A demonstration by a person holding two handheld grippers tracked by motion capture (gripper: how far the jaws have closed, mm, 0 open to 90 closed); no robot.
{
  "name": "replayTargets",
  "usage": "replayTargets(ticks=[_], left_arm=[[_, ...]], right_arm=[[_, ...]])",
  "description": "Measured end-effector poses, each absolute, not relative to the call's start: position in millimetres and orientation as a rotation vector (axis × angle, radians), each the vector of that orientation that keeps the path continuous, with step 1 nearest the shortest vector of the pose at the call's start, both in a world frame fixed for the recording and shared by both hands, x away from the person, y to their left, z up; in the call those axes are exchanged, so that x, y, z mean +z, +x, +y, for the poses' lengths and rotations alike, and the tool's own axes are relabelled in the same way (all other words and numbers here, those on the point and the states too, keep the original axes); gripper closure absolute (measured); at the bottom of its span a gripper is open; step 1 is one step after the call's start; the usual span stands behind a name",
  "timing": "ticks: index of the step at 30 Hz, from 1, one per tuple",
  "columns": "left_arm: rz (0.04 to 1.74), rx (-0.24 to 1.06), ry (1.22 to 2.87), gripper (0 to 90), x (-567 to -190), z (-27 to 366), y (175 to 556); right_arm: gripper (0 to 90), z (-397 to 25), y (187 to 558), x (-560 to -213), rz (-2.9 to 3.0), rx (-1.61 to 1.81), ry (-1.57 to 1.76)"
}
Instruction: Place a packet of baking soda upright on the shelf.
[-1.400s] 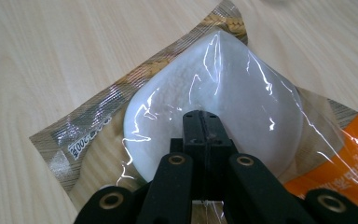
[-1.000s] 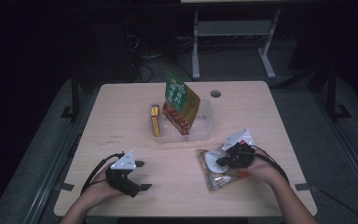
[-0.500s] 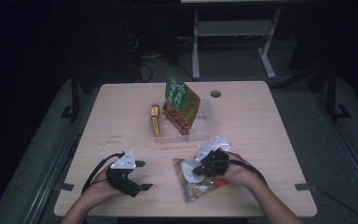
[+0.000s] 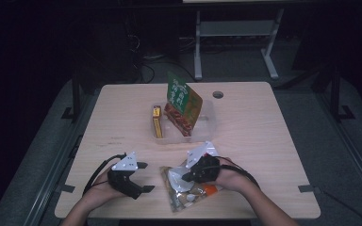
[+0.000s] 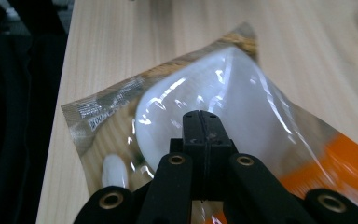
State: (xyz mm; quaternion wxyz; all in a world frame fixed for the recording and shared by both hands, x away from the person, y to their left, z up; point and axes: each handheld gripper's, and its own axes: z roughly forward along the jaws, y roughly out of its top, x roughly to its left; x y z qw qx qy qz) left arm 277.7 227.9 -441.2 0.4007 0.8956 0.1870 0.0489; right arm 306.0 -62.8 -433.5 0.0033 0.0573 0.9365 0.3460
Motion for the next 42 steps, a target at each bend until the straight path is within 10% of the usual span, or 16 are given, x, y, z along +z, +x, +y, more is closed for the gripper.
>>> replayTargets(ticks=[16, 26, 42], left_arm=[[0.378, 0.068, 2.269, 14.6, -437, 158, 306], [0.383, -0.032, 2.317, 22.2, -455, 138, 321], [0.392, -0.202, 2.304, 65.8, -458, 133, 328]], right_arm=[[41.0, -168, 308, -424, 2.735, 1.188, 0.767], [37.0, -186, 318, -434, 2.732, 1.207, 0.847], [37.0, -182, 319, -438, 2.756, 1.204, 0.843]])
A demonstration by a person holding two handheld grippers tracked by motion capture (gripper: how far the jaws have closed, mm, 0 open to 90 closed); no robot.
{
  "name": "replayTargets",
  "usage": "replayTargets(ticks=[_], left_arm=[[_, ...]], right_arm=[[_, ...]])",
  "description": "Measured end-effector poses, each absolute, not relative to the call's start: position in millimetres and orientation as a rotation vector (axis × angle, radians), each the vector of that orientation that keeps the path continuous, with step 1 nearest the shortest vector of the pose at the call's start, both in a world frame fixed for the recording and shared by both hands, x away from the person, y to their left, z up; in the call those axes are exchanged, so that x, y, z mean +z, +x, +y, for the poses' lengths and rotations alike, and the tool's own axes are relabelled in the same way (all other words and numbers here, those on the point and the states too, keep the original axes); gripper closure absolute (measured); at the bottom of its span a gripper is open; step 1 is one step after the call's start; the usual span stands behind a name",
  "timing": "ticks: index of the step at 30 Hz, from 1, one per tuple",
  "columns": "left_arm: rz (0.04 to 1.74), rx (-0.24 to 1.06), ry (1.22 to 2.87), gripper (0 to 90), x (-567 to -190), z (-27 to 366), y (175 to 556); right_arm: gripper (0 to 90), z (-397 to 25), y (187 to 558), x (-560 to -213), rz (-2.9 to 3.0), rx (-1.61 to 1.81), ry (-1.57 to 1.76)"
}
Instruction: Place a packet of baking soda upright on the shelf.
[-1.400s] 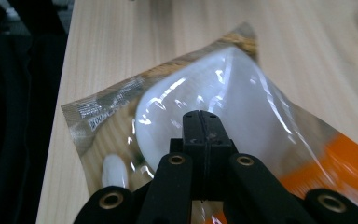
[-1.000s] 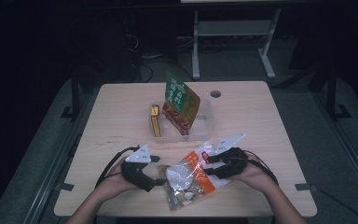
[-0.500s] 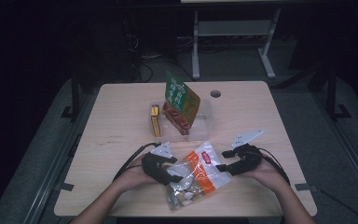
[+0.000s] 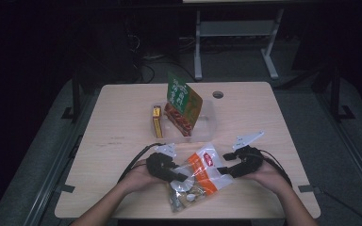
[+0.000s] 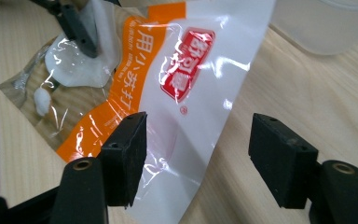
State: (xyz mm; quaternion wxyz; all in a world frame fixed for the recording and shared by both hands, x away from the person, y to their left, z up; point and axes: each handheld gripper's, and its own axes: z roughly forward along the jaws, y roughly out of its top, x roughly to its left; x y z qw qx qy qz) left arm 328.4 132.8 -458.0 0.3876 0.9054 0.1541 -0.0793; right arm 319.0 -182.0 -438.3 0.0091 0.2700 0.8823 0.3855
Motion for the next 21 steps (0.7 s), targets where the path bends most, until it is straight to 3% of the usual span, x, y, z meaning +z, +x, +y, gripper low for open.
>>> replayTargets(ticks=[3, 7, 21], left_arm=[[0.394, -0.198, 2.291, 77.0, -457, 134, 328], [0.367, -0.171, 2.293, 85.0, -454, 134, 325], [0.218, -0.047, 2.237, 88.7, -430, 142, 311]], right_arm=[[37.3, -182, 319, -438, 2.754, 1.212, 0.846], [37.6, -183, 320, -438, 2.759, 1.245, 0.838], [37.3, -180, 321, -428, 2.771, 1.482, 0.785]])
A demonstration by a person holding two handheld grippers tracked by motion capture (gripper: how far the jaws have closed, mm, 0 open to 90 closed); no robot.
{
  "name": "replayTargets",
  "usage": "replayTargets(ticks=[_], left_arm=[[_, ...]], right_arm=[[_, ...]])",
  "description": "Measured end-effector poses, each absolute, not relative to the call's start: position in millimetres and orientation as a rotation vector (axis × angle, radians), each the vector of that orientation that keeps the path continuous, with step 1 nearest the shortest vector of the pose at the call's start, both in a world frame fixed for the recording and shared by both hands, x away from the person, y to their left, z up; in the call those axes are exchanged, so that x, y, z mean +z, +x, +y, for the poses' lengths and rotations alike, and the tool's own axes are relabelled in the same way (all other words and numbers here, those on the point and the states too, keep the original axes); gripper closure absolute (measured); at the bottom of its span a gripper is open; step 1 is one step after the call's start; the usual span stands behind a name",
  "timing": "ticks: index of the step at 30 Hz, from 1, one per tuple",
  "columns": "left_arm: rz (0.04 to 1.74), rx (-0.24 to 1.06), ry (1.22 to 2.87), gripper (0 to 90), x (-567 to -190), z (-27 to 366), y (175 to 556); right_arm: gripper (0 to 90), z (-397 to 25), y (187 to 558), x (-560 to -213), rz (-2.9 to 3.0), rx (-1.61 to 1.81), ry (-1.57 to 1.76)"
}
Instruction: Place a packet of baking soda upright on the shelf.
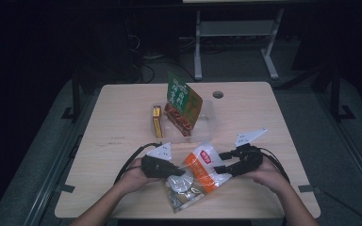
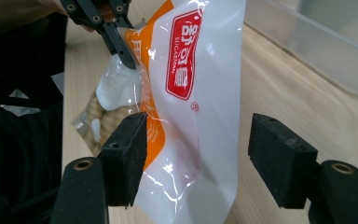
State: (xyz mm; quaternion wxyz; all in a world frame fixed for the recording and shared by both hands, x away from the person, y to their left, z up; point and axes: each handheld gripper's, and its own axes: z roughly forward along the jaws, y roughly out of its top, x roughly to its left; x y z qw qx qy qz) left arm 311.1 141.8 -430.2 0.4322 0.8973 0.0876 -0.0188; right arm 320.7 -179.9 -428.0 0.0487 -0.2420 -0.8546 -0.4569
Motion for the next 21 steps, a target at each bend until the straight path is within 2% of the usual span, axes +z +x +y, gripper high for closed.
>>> replayTargets(ticks=[6, 13, 16, 18, 21], left_arm=[[0.168, -0.044, 2.218, 88.7, -424, 144, 307], [0.139, -0.023, 2.210, 88.7, -420, 147, 304], [0.136, -0.025, 2.208, 88.7, -419, 148, 304], [0.133, -0.028, 2.202, 88.7, -419, 148, 304], [0.134, -0.025, 2.197, 88.7, -418, 149, 304]], right_arm=[[43.4, -171, 322, -421, -2.565, -1.436, -0.659], [66.0, -160, 321, -419, -2.546, -1.392, -0.548], [70.6, -160, 320, -419, -2.542, -1.389, -0.537], [78.7, -159, 320, -418, -2.547, -1.394, -0.512], [85.0, -159, 320, -417, -2.536, -1.403, -0.480]])
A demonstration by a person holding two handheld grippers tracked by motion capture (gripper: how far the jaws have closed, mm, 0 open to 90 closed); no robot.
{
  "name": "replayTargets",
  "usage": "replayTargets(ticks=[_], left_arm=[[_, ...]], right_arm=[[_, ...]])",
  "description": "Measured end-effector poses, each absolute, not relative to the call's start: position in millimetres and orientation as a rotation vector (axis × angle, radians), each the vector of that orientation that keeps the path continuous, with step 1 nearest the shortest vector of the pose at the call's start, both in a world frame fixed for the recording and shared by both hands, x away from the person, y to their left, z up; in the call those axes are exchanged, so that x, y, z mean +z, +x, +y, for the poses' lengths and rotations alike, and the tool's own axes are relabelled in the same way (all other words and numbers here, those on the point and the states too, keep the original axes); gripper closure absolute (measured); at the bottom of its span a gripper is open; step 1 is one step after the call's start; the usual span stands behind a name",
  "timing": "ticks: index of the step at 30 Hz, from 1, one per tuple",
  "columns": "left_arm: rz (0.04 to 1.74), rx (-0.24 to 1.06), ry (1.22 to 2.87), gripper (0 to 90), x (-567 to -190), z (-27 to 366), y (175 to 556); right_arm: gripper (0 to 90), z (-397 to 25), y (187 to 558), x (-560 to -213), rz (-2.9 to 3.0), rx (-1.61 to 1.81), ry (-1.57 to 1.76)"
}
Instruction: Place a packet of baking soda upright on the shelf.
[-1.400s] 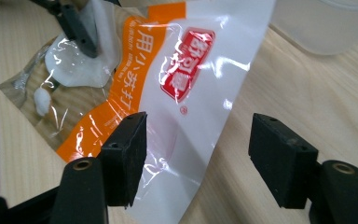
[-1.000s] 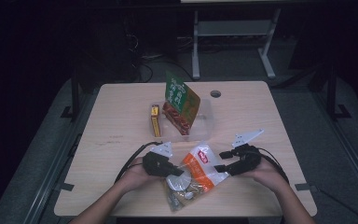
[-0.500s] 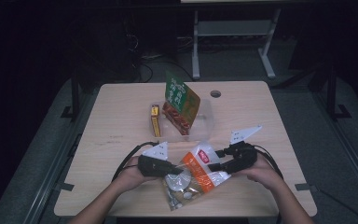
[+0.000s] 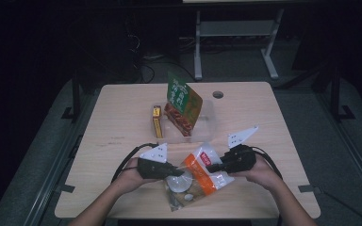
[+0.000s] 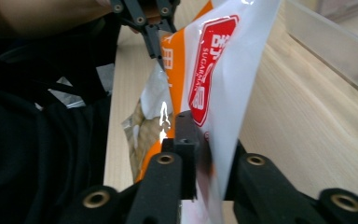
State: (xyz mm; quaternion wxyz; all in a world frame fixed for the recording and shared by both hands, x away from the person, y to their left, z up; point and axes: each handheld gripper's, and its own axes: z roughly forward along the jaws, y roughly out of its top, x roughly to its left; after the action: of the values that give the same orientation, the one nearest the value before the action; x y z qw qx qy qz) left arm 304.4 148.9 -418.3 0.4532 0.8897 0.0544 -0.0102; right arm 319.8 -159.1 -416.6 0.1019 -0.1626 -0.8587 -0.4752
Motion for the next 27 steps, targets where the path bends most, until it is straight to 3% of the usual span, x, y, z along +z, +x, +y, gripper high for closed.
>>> replayTargets(ticks=[4, 16, 21, 22, 27], left_arm=[[0.142, -0.030, 2.191, 88.6, -419, 150, 305], [0.163, 0.003, 2.167, 83.1, -415, 157, 303], [0.180, 0.021, 2.144, 72.4, -412, 160, 304], [0.191, 0.032, 2.125, 64.4, -410, 161, 304], [0.254, 0.077, 2.063, 44.3, -405, 171, 303]], right_arm=[[89.8, -158, 321, -416, -2.520, -1.406, -0.465], [90.0, -150, 320, -394, -2.568, -1.375, -0.437], [90.0, -146, 319, -381, -2.582, -1.373, -0.399], [90.0, -146, 318, -375, -2.590, -1.371, -0.395], [90.0, -149, 319, -362, -2.623, -1.393, -0.386]])
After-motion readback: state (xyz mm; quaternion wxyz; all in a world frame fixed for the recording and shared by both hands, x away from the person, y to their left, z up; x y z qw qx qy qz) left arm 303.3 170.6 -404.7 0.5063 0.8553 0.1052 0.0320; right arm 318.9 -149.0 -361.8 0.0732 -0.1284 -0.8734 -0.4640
